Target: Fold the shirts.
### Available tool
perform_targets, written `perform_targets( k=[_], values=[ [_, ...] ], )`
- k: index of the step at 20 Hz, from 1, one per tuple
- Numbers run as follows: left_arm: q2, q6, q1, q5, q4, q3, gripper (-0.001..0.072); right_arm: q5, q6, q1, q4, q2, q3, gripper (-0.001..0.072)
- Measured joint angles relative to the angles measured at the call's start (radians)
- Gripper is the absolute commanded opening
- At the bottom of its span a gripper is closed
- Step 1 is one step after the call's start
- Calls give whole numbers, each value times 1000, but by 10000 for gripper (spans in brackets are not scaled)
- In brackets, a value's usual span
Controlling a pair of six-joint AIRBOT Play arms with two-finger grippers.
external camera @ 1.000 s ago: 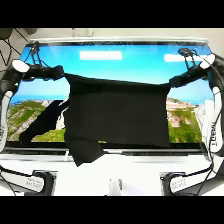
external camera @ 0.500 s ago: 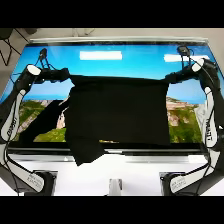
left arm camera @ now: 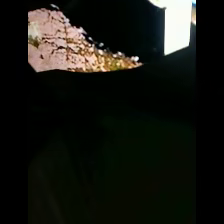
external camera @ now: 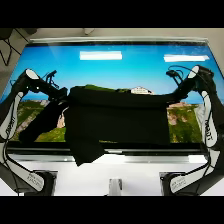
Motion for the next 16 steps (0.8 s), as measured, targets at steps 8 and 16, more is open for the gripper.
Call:
perform_targets(
  k=[8,16],
  values=[
    [38,-71,48,-163,-40,25,534,131,-32,-13,-10,65,31,496],
    [420,-7,97,-110,-2,-558,536,190,-57,-142,2,264,-215,495]
  ],
)
